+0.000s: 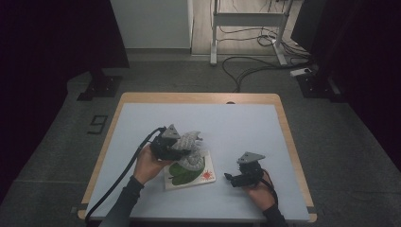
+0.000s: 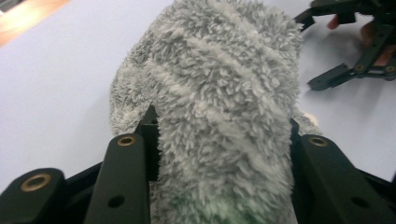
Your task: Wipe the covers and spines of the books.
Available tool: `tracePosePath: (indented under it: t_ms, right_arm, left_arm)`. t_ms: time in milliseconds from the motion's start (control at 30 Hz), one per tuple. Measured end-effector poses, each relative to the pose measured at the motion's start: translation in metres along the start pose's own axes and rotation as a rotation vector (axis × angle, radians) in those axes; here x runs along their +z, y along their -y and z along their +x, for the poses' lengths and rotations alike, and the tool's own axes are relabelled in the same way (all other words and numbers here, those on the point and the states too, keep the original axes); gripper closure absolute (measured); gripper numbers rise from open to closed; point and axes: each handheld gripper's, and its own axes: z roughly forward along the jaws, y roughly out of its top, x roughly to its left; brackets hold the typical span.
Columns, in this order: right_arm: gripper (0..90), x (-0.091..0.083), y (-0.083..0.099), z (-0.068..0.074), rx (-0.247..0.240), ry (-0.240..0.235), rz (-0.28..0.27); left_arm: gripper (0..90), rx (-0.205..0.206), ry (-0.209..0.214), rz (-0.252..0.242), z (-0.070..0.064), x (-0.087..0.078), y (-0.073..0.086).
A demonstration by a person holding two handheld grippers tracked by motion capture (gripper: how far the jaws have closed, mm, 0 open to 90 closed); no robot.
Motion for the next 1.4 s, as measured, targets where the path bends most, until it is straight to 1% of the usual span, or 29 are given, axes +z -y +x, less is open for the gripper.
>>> tracePosePath:
  t_ms: [67, 133, 200, 333, 433, 500, 700, 900, 933, 1033, 1133, 1267, 1400]
  right_arm:
    - [12.3, 0.000, 0.000, 0.000, 0.000, 0.000, 0.000]
    - [12.3, 0.000, 0.000, 0.000, 0.001, 0.000, 0.000]
    - [12.4, 0.000, 0.000, 0.000, 0.002, -0.001, 0.000]
    - [12.4, 0.000, 0.000, 0.000, 0.002, 0.000, 0.000]
    - [12.4, 0.000, 0.000, 0.000, 0.002, 0.000, 0.000]
    - [12.4, 0.000, 0.000, 0.000, 0.001, 0.000, 0.000]
    - [12.4, 0.000, 0.000, 0.000, 0.001, 0.000, 0.000]
    - [12.5, 0.000, 0.000, 0.000, 0.000, -0.001, 0.000]
    - [12.5, 0.000, 0.000, 0.000, 0.001, 0.000, -0.001]
    - [12.5, 0.000, 0.000, 0.000, 0.000, -0.001, 0.000]
    - [12.5, 0.000, 0.000, 0.000, 0.001, 0.000, -0.001]
    - [12.5, 0.000, 0.000, 0.000, 0.000, 0.000, 0.000]
    - [12.5, 0.000, 0.000, 0.000, 0.000, -0.002, 0.001]
  left_arm:
    - [54.2, -0.008, -0.013, 0.002, 0.005, -0.005, 0.002]
    - [54.1, -0.020, -0.035, -0.001, 0.010, -0.013, 0.006]
    - [54.1, -0.034, -0.045, -0.007, 0.015, -0.019, 0.009]
    - [54.1, -0.060, -0.079, -0.014, 0.026, -0.034, 0.019]
    - [54.1, -0.089, -0.096, -0.032, 0.033, -0.045, 0.026]
    - [54.0, -0.103, -0.114, -0.035, 0.039, -0.052, 0.032]
    - [54.1, -0.162, -0.154, -0.060, 0.057, -0.074, 0.051]
    - [54.1, -0.221, -0.183, -0.086, 0.072, -0.091, 0.071]
    - [54.1, -0.229, -0.182, -0.087, 0.074, -0.093, 0.075]
    - [54.2, -0.250, -0.200, -0.082, 0.079, -0.095, 0.088]
    - [54.2, -0.269, -0.209, -0.077, 0.083, -0.094, 0.100]
    - [54.2, -0.297, -0.210, -0.073, 0.089, -0.088, 0.119]
    - [54.1, -0.319, -0.193, -0.072, 0.090, -0.075, 0.136]
